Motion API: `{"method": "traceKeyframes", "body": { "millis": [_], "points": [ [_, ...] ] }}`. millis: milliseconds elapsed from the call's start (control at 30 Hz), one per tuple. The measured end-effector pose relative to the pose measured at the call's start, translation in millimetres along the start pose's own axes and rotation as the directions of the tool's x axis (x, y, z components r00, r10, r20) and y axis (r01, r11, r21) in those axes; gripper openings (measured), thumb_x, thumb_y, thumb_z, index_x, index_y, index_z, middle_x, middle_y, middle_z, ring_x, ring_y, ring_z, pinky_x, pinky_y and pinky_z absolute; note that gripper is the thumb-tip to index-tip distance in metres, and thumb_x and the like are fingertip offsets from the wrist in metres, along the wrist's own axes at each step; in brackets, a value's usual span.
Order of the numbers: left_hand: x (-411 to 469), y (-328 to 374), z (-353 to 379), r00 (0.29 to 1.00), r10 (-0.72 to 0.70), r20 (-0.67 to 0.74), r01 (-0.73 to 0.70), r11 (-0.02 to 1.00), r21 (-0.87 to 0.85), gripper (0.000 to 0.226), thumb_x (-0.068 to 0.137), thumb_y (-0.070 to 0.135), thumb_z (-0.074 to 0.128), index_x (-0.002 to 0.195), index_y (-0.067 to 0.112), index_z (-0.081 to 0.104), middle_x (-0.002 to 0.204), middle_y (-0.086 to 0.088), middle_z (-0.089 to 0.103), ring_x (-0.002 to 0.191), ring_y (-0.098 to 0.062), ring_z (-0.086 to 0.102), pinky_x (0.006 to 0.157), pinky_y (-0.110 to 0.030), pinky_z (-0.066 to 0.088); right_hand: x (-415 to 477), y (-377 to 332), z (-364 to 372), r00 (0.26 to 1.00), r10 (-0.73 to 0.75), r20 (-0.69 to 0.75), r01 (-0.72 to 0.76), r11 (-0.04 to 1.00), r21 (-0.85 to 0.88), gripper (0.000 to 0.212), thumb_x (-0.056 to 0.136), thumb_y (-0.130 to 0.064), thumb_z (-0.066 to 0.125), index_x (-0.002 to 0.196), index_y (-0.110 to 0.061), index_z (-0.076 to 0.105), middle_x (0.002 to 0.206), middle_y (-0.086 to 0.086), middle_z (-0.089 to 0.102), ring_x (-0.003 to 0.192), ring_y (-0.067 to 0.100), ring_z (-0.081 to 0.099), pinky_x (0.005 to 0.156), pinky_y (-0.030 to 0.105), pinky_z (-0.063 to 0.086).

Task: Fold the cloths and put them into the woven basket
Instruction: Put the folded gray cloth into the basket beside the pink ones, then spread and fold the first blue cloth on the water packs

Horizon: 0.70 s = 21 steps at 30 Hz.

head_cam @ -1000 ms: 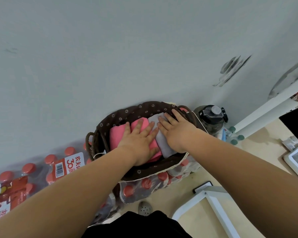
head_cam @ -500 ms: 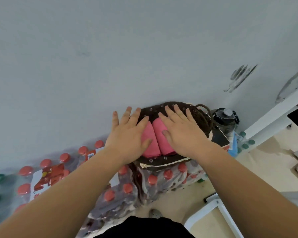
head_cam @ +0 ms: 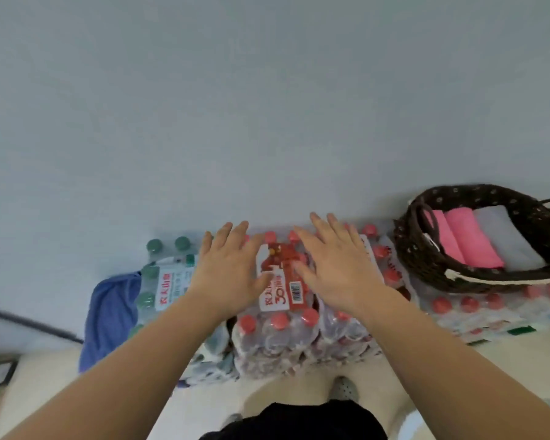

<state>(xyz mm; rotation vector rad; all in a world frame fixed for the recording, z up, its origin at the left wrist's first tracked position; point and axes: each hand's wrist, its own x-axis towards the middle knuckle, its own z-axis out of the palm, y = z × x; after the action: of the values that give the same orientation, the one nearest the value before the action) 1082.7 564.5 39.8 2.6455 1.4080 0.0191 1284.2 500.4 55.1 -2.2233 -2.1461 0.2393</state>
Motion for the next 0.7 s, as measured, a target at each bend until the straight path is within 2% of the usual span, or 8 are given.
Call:
{"method": "traceKeyframes", "body": {
  "millis": [167,300,500,700],
  "points": [
    [-57.0,-84.6,16.1,0.982,-0.181,0.046,0.182,0.983,-0.011,0.072,0.089,0.066,0.044,0.151,0.033,0.029,0.162,-0.006,0.021,0.149,-0.032,0.017,0.120,-0.054,0.016,20.2,-80.5,36.3,0.982,-0.104,0.158,0.102,0.995,0.017,0.066,0.096,-0.060,0.038,0.155,-0.037,0.018,0.166,0.004,0.010,0.152,0.029,0.003,0.122,0.054,0.002],
    [-86.3,-135.0,31.8,0.946,-0.310,0.096,0.315,0.948,-0.041,0.073,0.088,0.066,0.047,0.150,0.034,0.028,0.162,-0.005,0.021,0.149,-0.031,0.016,0.120,-0.055,0.016,39.0,-124.6,59.5,0.952,-0.189,0.242,0.188,0.982,0.027,0.068,0.097,-0.062,0.036,0.156,-0.037,0.013,0.167,0.004,0.000,0.153,0.027,-0.006,0.123,0.054,0.001],
    [-116.2,-181.9,46.5,0.879,-0.446,0.171,0.447,0.894,0.034,0.077,0.083,0.072,0.042,0.149,0.035,0.031,0.160,-0.003,0.026,0.146,-0.030,0.023,0.117,-0.049,0.022,68.9,-173.2,92.2,0.904,-0.328,0.275,0.326,0.944,0.053,0.071,0.096,-0.062,0.035,0.157,-0.033,0.012,0.166,0.008,-0.003,0.152,0.034,-0.005,0.121,0.058,-0.003],
    [-132.5,-232.4,59.5,0.807,-0.548,0.220,0.542,0.835,0.095,0.072,0.088,0.067,0.046,0.150,0.034,0.030,0.158,-0.002,0.028,0.144,-0.028,0.025,0.116,-0.046,0.023,91.0,-225.0,121.8,0.832,-0.470,0.294,0.481,0.876,0.036,0.071,0.097,-0.064,0.030,0.157,-0.032,0.011,0.166,0.009,-0.013,0.150,0.035,-0.020,0.118,0.062,-0.008]
  ]
}}
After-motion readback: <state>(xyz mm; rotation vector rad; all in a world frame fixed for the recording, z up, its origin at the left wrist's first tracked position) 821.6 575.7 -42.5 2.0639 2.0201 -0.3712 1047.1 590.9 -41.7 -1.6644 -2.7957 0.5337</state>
